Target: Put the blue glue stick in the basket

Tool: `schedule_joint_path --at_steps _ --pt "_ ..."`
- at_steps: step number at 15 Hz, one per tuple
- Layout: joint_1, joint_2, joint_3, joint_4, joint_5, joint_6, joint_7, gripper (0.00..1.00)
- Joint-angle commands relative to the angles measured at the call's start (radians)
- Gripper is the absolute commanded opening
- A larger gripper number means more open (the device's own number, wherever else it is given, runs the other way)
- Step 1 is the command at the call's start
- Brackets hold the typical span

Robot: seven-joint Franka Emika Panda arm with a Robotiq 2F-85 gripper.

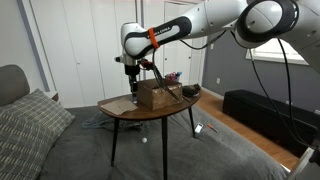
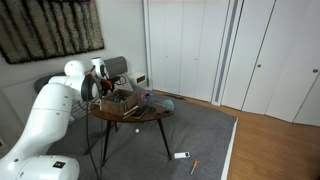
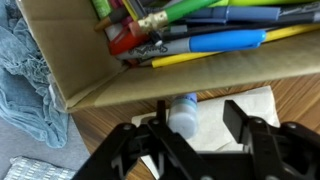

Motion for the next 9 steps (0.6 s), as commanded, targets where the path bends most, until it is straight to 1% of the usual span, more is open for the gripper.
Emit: schedule_joint_path --at_steps 1,5,6,9 --pt "0.024 0.016 -0.018 0.042 -0.033 -0.040 0.002 0.30" --pt "0.021 0.004 -0.014 0.047 -0.036 -0.058 -0.004 0.03" --pt "0.018 -0.001 -0.009 0.049 -0.028 -0.062 -0.006 0.06" --pt "0.009 -0.024 0.006 0.070 -0.005 -0.101 -0.015 0.07"
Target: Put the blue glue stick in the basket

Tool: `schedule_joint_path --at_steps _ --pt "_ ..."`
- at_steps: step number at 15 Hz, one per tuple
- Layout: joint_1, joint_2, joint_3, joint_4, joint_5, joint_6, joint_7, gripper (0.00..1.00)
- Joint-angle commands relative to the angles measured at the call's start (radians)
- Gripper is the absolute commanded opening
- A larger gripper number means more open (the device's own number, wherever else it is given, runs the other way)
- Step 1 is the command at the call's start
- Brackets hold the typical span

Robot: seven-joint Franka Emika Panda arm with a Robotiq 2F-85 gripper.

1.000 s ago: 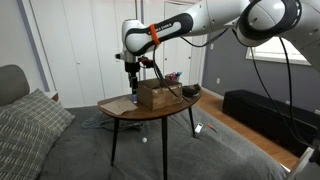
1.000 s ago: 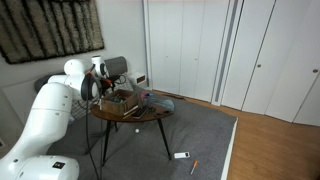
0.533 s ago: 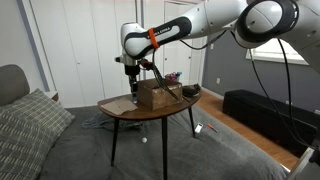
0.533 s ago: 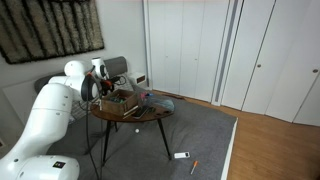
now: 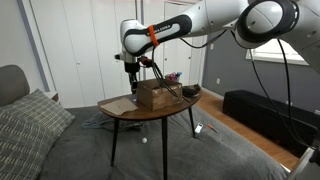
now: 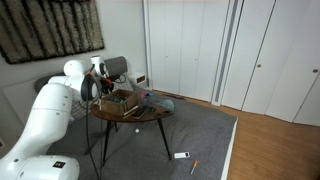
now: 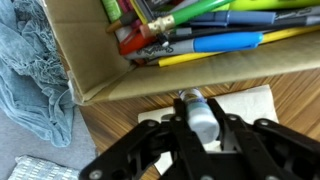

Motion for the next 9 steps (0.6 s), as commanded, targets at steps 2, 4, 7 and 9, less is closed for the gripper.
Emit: schedule_joint_path --at_steps 2,4,7,9 --pt "-0.006 -0.049 0.025 0.055 0.035 -0.122 -0.019 0.07" --pt "-0.018 -0.087 0.038 0.071 0.059 -0.180 -0.016 0.07" --pt "-0.034 -0.153 0.035 0.085 0.074 -0.230 -0.002 0.07" --pt "-0.053 -0.202 0.028 0.078 0.079 -0.250 0.010 0.07"
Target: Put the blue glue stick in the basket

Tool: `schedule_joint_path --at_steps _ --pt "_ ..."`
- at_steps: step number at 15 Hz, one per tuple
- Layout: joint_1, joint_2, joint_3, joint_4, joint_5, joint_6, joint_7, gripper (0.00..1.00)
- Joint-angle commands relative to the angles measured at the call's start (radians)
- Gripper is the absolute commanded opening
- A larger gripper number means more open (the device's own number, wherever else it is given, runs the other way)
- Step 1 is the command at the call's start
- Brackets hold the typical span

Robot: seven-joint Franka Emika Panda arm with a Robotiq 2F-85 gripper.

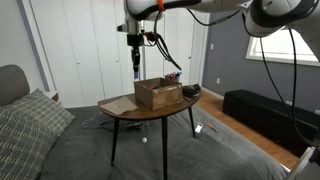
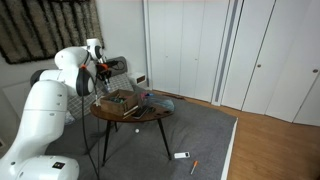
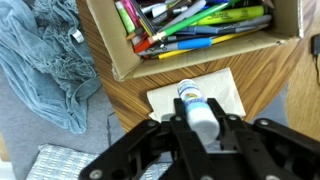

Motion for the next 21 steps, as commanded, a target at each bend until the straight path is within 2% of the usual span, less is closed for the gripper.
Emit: schedule_joint_path --at_steps 1,6,7,13,14,21 --pt "-0.041 -0.092 -0.003 -0.020 0.026 -0.052 0.017 0.07" --pt "-0.078 -0.180 -0.066 -0.054 -0.062 -0.132 0.038 0.07" --pt "-0.077 -0.130 -0.042 -0.003 -0.023 -0.108 0.016 0.27" --pt "-0.085 -0.149 -0.064 -0.015 -0.040 -0.127 0.019 0.27" --pt "-0.084 -0.149 -0.064 -0.018 -0.041 -0.127 0.019 0.07" --pt "-0.113 -0.082 -0.143 0.009 -0.073 -0.170 0.048 0.07"
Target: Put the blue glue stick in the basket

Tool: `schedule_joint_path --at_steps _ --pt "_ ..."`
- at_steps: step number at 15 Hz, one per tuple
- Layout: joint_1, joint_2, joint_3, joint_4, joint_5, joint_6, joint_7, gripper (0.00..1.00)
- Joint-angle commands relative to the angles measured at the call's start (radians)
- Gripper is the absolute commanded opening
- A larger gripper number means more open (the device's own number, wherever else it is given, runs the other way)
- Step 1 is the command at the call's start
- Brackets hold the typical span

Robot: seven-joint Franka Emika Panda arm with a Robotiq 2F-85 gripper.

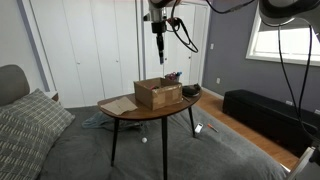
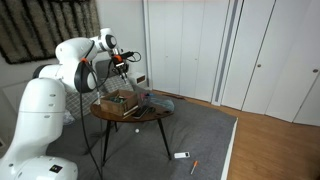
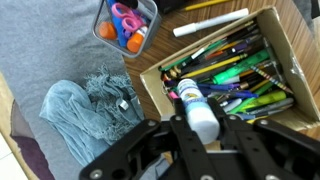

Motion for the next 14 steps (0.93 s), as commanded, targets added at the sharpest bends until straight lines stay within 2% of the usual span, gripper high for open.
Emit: schedule_joint_path --at_steps 1,7,14 --pt "-0.011 0.041 -0.037 0.030 -0.021 -0.034 0.031 0.07" --pt "-0.041 0.080 -0.095 0.025 -0.006 -0.025 0.116 0.07" --pt "-0.054 0.110 -0.122 0.023 0.008 -0.026 0.214 0.07"
